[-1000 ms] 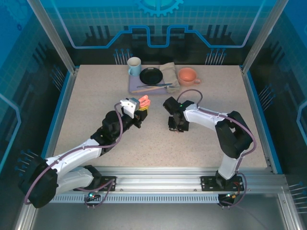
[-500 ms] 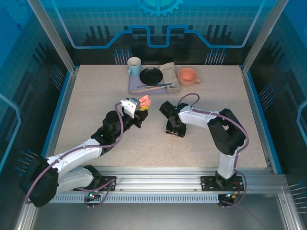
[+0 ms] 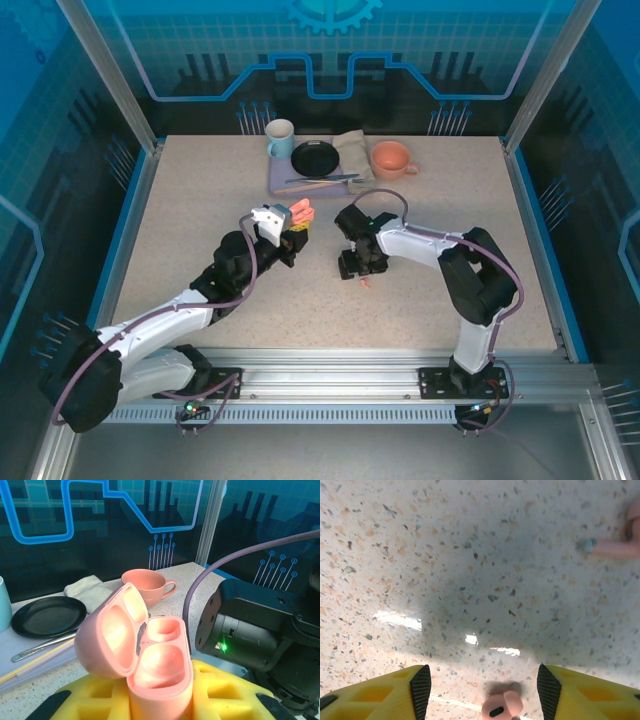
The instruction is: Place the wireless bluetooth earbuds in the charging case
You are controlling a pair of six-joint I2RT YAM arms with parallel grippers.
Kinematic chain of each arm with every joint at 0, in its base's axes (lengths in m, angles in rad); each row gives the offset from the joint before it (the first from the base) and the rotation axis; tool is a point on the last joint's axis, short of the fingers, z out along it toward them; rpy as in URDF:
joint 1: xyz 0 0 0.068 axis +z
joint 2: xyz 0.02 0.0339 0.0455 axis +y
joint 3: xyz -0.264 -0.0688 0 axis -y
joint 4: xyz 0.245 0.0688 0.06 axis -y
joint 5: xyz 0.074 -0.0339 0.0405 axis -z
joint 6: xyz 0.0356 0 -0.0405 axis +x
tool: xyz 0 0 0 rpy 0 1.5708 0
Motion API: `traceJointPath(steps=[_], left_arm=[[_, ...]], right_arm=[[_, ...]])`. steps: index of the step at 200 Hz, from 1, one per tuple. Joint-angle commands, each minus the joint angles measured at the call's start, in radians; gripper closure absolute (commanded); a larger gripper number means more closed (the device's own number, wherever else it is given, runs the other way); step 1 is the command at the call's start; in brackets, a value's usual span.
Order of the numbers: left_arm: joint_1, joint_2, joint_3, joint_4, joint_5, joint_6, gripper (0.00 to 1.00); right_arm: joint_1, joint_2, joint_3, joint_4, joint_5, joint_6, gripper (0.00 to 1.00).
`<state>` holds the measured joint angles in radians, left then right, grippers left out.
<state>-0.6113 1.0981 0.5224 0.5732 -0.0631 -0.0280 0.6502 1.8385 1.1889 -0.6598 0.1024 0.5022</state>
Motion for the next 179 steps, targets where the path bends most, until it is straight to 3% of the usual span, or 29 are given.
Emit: traceJointPath(steps=[1,92,179], left_arm=[[0.002,-0.029,-0.001,0.029,0.008,-0.006,1.00],[0.002,-0.019,0.005,0.028,0.008,-0.001,1.00],[0.002,-0.002,0.016,0.037,0.013,-0.004,1.00]], right_arm=[[-0.034,0.003,-0.022,0.006,-0.037,-0.136,0.41],[-0.005,-0.016,-0.069,-0.028,-0.036,-0.135,0.46],[0.037,0.011,-0.022,-0.105,0.048,-0.128,0.56]])
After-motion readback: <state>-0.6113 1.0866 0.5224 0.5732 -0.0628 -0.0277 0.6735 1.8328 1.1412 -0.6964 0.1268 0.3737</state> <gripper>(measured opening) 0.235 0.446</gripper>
